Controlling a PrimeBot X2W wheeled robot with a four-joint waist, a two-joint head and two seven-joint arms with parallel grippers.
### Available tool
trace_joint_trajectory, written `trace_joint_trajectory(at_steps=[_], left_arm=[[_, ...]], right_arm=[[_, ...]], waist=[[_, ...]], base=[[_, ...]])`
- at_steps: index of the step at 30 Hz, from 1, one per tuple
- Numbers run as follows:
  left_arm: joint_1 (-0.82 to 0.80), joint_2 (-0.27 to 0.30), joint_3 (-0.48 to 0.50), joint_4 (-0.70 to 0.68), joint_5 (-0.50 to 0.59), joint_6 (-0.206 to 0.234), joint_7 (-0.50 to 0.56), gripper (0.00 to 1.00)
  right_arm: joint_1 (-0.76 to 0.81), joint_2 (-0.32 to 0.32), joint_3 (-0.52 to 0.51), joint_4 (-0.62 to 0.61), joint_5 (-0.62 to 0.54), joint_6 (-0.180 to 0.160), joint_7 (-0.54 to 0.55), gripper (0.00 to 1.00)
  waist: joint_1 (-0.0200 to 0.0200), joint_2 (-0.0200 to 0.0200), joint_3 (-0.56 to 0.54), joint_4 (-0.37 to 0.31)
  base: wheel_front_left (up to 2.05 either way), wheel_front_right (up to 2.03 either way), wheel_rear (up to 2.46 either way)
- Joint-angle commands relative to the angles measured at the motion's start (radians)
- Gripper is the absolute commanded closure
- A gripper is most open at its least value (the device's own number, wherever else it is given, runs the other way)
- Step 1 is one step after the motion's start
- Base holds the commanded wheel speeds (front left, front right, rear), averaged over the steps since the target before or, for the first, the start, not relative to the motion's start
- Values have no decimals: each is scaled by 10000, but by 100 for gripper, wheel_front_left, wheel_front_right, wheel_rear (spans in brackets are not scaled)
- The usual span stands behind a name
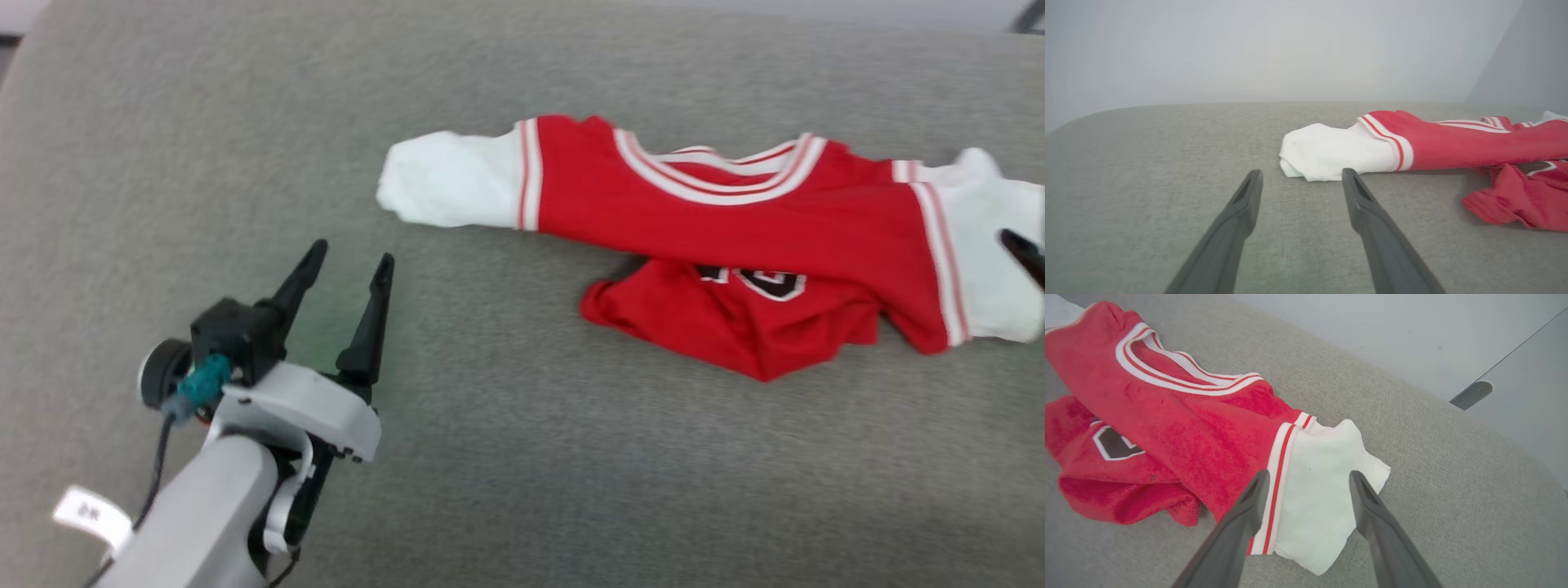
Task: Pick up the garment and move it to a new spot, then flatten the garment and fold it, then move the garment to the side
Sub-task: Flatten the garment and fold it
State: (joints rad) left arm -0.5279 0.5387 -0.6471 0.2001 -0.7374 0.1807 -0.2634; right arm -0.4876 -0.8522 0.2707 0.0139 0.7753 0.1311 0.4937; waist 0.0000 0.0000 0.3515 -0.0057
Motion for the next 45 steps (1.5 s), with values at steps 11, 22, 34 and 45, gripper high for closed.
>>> trace_joint_trajectory(at_steps=[11,22,34,45], left_arm=[[581,-523,931,-1690,1731,211,-1,0],[531,-851,1378,-2043,2143,-233,-2,0],[-1572,610,1332,-2521,2526,-1857,1223,0],[-7608,1792,-3345,-1463,-390,-3107,6069,0]], right_arm=[[-2926,-2225,2735,1612,694,-8,926,0],[-4894,-2695,5605,2364,956,-8,1159,0],[-5993,-2412,7408,2750,2067,-8,647,100],[-7469,-1953,8493,2908,2471,-24,236,100]], waist=[[0,0,1628,1497],[0,0,2521,1777],[0,0,2687,1217],[0,0,3305,500]], base=[[0,0,0],[0,0,0],[0,0,0],[0,0,0]])
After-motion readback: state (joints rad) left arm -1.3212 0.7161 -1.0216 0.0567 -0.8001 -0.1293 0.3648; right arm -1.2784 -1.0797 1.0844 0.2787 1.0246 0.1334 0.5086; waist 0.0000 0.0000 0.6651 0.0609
